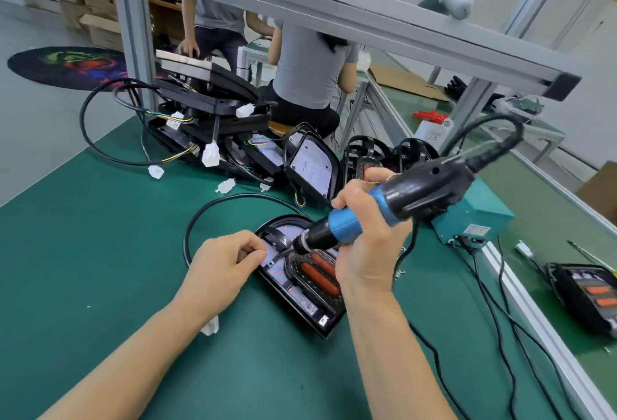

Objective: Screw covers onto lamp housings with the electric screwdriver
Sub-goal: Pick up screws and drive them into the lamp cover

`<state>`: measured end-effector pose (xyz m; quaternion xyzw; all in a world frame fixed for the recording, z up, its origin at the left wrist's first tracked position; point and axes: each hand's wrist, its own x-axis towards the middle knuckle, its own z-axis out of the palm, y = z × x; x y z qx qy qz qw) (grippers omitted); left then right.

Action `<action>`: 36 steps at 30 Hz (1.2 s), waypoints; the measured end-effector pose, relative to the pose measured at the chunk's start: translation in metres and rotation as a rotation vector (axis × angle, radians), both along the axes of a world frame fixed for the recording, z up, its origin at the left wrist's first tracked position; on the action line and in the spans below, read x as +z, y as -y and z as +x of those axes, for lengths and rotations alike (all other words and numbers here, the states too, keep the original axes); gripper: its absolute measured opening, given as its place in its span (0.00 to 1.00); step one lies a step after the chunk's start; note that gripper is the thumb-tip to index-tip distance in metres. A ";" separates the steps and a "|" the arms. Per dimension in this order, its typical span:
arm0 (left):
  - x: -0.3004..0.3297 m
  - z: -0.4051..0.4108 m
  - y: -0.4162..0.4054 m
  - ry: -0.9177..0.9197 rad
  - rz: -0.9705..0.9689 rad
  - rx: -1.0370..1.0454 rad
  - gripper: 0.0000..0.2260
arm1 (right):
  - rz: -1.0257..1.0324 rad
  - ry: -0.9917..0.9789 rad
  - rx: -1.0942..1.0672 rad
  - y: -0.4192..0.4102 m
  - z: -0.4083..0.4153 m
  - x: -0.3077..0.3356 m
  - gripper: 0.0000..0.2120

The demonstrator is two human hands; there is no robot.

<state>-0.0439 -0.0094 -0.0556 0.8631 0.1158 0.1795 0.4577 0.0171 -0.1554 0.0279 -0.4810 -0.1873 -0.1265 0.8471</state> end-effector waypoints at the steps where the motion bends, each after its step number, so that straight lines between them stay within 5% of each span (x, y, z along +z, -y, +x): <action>1: 0.004 0.000 0.000 0.026 0.003 0.018 0.09 | 0.040 0.002 -0.032 0.009 0.001 0.003 0.14; 9: 0.059 0.051 0.037 0.151 0.200 -0.144 0.09 | 0.214 0.026 -0.350 0.101 0.012 0.022 0.12; 17: 0.068 0.144 0.118 -0.230 0.698 -0.501 0.05 | 0.221 -0.017 -0.421 0.147 0.010 0.008 0.12; 25: 0.051 0.166 0.130 -0.459 0.716 -0.544 0.06 | 0.185 -0.017 -0.438 0.161 0.012 0.012 0.12; 36: 0.043 0.170 0.141 -0.472 0.756 -0.525 0.06 | 0.196 -0.055 -0.409 0.161 0.012 0.006 0.13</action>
